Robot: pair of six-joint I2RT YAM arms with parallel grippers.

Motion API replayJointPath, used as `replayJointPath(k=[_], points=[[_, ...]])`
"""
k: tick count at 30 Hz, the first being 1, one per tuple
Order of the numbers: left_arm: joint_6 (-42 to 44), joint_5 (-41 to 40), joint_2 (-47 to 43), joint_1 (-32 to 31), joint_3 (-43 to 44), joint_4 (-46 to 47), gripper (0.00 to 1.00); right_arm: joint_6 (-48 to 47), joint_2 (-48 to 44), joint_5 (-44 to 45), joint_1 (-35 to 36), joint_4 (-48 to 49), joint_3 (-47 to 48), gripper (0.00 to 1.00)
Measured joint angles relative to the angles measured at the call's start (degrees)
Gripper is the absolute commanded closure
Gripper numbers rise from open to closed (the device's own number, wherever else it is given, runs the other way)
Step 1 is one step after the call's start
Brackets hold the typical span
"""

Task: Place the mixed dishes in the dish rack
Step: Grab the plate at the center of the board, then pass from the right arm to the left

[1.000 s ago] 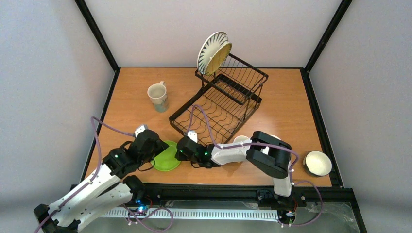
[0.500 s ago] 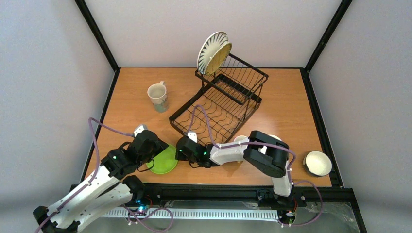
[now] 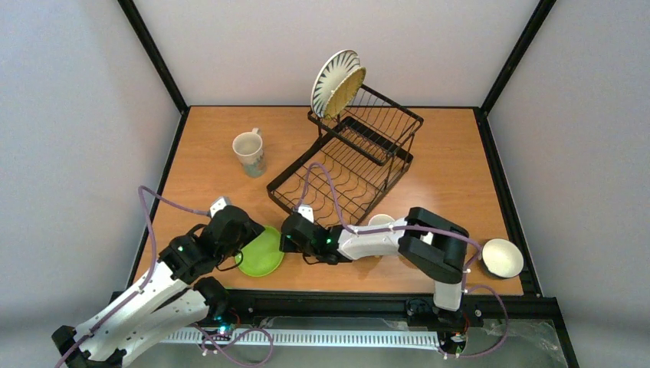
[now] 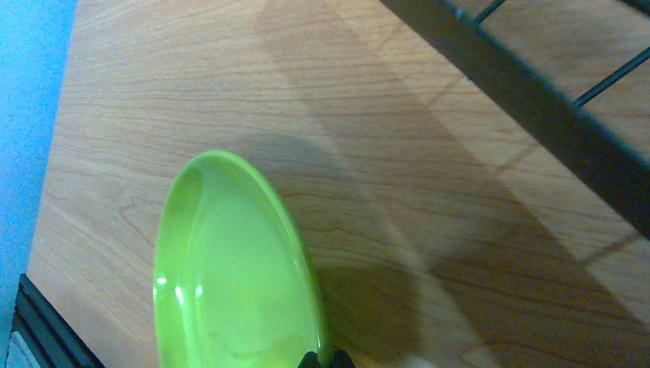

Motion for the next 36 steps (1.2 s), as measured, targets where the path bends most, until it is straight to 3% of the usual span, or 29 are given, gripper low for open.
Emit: replayJointPath(k=[19, 36], points=[[0.00, -2.60, -4.35, 0.00, 2.51, -2.14, 0.17, -4.61, -10.99, 3.80, -2.80, -4.02, -0.59, 0.98], [0.07, -2.21, -6.43, 0.00, 3.32, -2.38, 0.00, -5.68, -18.56, 4.26, -8.00, -4.90, -2.91, 0.98]])
